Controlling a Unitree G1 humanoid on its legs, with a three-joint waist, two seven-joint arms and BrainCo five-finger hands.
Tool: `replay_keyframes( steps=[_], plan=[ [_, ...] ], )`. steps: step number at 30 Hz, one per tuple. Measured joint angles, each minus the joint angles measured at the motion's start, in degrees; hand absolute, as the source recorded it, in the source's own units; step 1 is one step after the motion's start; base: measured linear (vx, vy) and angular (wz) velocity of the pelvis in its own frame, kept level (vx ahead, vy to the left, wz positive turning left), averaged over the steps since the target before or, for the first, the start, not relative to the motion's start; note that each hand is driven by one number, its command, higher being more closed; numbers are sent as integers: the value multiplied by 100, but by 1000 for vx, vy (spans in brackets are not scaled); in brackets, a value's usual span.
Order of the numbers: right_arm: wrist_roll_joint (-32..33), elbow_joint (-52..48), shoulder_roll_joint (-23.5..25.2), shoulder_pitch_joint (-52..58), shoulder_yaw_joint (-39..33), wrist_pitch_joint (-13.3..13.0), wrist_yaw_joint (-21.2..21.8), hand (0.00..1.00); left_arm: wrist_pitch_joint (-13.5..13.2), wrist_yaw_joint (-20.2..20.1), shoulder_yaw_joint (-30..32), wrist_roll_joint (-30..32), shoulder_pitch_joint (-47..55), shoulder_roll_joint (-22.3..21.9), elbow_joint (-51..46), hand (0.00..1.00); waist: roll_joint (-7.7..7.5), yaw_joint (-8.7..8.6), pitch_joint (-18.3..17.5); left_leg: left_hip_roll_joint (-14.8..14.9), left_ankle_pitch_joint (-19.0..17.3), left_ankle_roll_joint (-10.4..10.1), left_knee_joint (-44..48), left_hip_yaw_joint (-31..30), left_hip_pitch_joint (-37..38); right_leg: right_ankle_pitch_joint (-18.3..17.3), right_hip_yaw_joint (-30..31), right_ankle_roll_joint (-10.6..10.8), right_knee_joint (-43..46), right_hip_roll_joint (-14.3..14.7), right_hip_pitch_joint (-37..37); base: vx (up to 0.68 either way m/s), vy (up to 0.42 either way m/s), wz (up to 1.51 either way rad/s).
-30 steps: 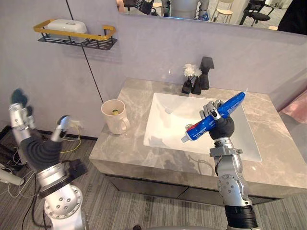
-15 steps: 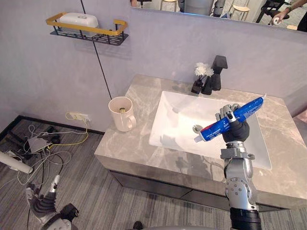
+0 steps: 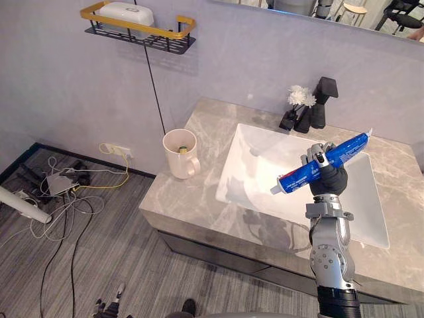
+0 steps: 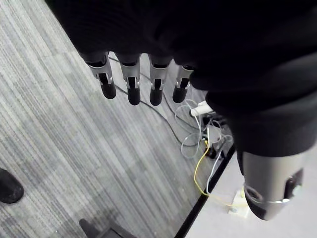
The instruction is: Organize washtable
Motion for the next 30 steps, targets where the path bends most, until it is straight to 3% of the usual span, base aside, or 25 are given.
replay_keyframes(
  steps=[12,19,26,30],
  plan=[
    [-1110,247,-604,-2028,210,-291,-491,100,-11,-105,-688,628,-48,77,185,0,-88,208,84,-48,-16,26,123,-154,-153,1,-158,0,5,-34,-6,17,1,8],
    [-1492,1110,-1069,-3322,571,-322,-798,100,-20,-109,-1031,732,-95,333,364,0,-106,495,259,-58,-18,25,232,-247,-264,1,-207,0,3,-27,-14,-16,-10,7],
    [-1613,1650,-1053,-4070,888,-322,-1020,100,-24,-103,-1364,855,-146,559,445,0,-176,771,387,-70,-16,23,358,-444,-446,1,-423,-1,-1,-6,-21,-18,-13,15],
    [-1612,1892,-993,-4388,1031,-322,-1093,100,-23,-102,-1480,857,-169,645,447,0,-207,843,417,-84,-14,21,390,-518,-510,1,-499,-1,-8,-6,-25,6,-2,12]
  ],
)
